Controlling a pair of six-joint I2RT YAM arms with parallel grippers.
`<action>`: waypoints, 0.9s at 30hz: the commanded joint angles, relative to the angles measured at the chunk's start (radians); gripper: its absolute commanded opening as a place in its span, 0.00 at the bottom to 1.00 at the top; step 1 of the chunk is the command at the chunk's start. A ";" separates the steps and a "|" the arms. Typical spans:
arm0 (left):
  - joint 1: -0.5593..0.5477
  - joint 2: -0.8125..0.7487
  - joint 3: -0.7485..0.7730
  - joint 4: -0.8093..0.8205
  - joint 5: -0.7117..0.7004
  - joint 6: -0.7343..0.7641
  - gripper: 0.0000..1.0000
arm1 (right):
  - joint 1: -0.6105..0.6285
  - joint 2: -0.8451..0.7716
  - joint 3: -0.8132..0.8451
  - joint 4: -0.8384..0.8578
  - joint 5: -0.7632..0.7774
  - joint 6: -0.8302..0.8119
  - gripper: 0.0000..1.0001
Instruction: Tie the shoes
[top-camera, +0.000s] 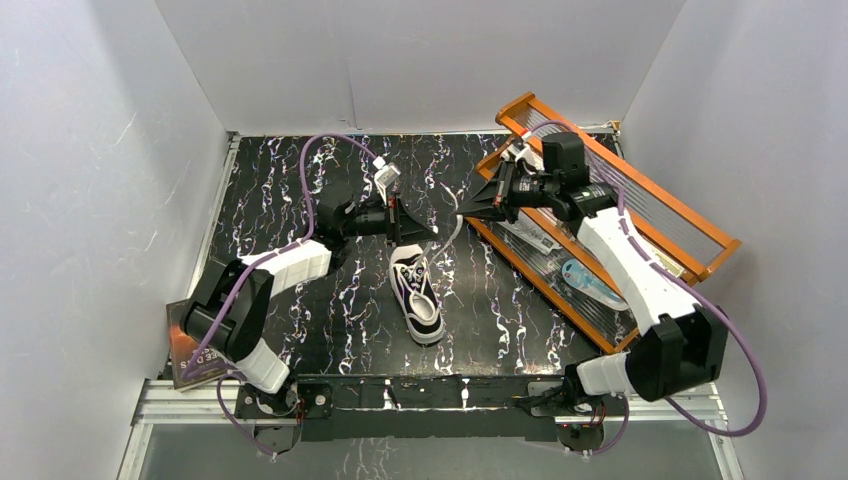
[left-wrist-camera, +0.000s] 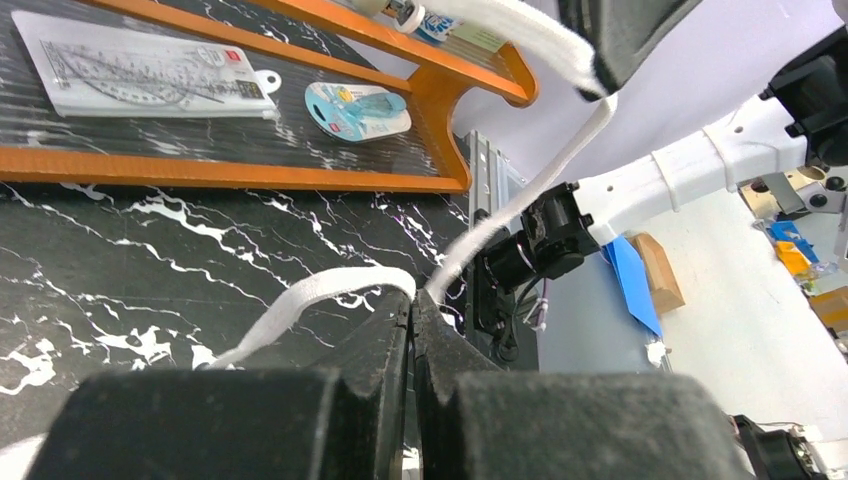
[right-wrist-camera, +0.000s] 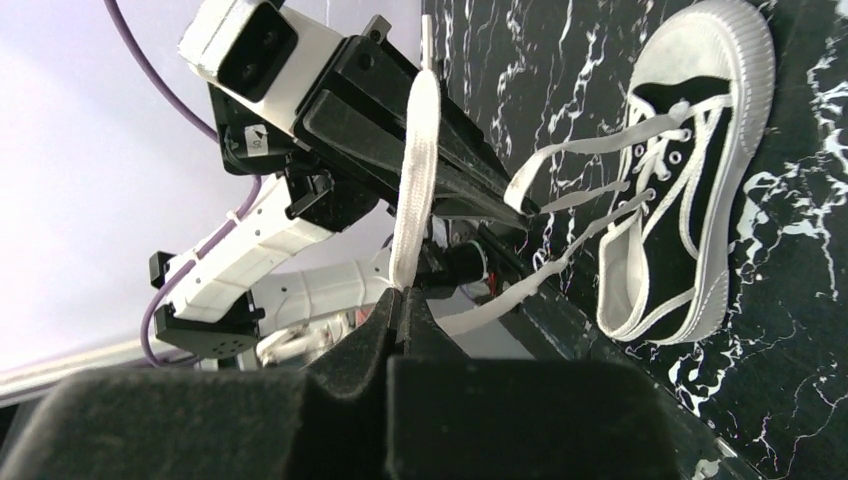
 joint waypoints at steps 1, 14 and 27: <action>-0.004 -0.090 -0.035 0.050 0.013 -0.007 0.00 | 0.032 0.089 0.021 0.120 -0.155 -0.015 0.00; 0.007 -0.141 -0.118 0.161 -0.044 -0.068 0.00 | 0.100 0.242 0.170 0.156 -0.184 0.005 0.00; 0.008 -0.172 -0.159 0.208 -0.119 -0.055 0.00 | 0.154 0.251 0.231 0.246 -0.175 0.149 0.00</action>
